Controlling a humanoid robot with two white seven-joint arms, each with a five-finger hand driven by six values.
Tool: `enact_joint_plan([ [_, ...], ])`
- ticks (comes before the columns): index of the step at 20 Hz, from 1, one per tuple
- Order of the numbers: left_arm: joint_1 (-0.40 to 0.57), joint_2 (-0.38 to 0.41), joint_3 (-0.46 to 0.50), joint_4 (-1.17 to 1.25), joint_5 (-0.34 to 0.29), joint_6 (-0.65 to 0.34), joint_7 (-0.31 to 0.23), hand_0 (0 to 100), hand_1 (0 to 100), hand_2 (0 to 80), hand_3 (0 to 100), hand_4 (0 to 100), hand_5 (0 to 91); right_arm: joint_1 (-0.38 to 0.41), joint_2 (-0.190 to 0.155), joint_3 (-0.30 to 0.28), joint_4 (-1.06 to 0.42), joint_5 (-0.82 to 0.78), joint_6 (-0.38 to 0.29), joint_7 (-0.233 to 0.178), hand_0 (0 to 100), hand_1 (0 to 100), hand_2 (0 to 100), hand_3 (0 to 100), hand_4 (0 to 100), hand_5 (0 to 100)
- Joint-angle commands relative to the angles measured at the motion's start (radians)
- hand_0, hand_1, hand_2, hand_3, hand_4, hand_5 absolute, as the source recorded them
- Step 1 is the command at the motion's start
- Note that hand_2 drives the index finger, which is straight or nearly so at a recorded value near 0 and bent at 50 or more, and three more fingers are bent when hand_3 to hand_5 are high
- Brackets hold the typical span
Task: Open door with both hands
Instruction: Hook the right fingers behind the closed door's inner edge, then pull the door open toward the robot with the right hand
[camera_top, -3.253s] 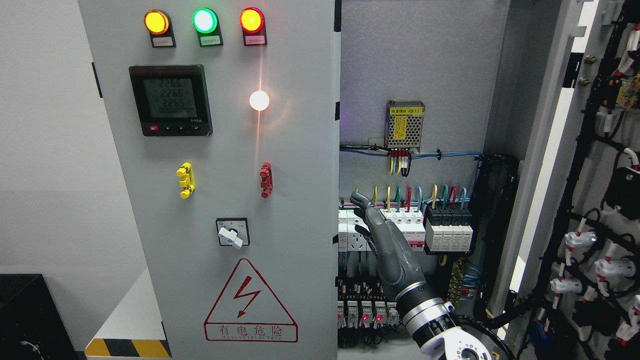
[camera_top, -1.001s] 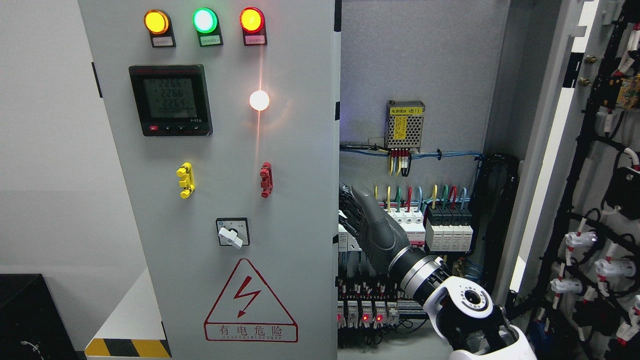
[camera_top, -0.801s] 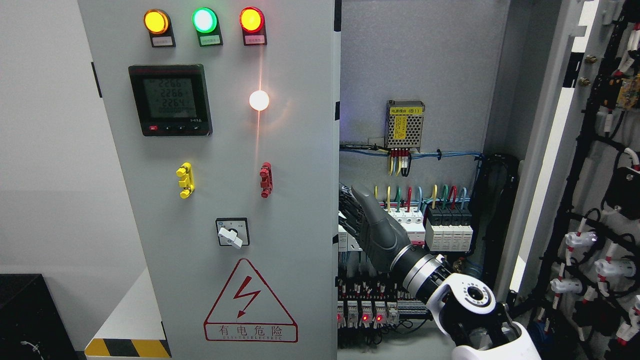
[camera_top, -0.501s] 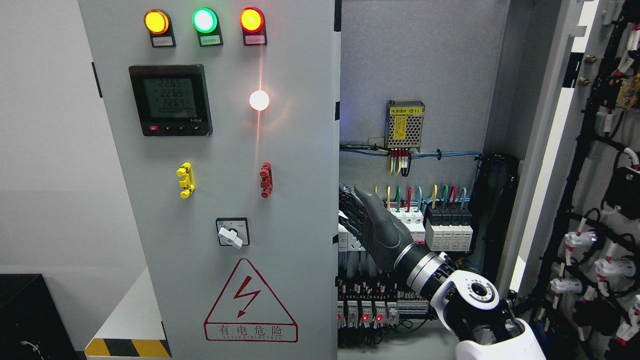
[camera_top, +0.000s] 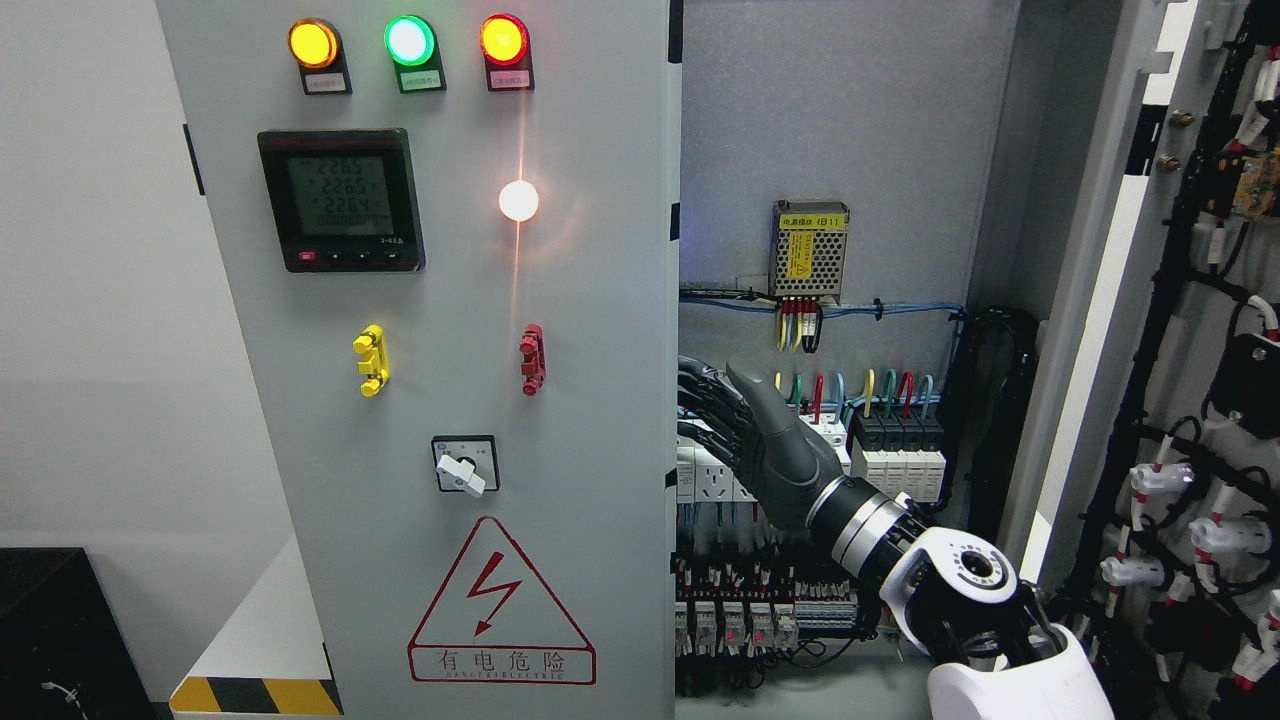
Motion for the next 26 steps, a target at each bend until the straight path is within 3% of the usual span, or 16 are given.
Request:
enact_joint_plan([
  [1, 0.000, 0.000, 0.000, 0.000, 0.000, 0.000, 0.000, 0, 0, 0.0, 0, 0, 0.0, -0.004, -0.011, -0.011, 0.011, 0.000, -0.002, 0.015, 19, 0, 0, 0, 0, 0],
  [9, 0.000, 0.000, 0.000, 0.000, 0.000, 0.000, 0.000, 0, 0, 0.0, 0, 0, 0.0, -0.019, -0.010, -0.007, 0.013, -0.032, 0.004, 0.018, 19, 0, 0, 0, 0, 0],
  [12, 0.000, 0.000, 0.000, 0.000, 0.000, 0.000, 0.000, 0, 0, 0.0, 0, 0, 0.0, -0.022, -0.008, -0.007, 0.017, -0.032, 0.006, 0.079, 19, 0, 0, 0, 0, 0],
  [16, 0.000, 0.000, 0.000, 0.000, 0.000, 0.000, 0.000, 0, 0, 0.0, 0, 0, 0.0, -0.024, -0.007, -0.010, 0.020, -0.034, 0.006, 0.101, 19, 0, 0, 0, 0, 0],
  [20, 0.000, 0.000, 0.000, 0.000, 0.000, 0.000, 0.000, 0, 0, 0.0, 0, 0, 0.0, -0.039, 0.001, -0.010, 0.034, -0.034, 0.006, 0.154, 19, 0, 0, 0, 0, 0],
  [26, 0.000, 0.000, 0.000, 0.000, 0.000, 0.000, 0.000, 0, 0, 0.0, 0, 0, 0.0, -0.041, -0.002, -0.011, 0.036, -0.034, 0.006, 0.165, 19, 0, 0, 0, 0, 0],
])
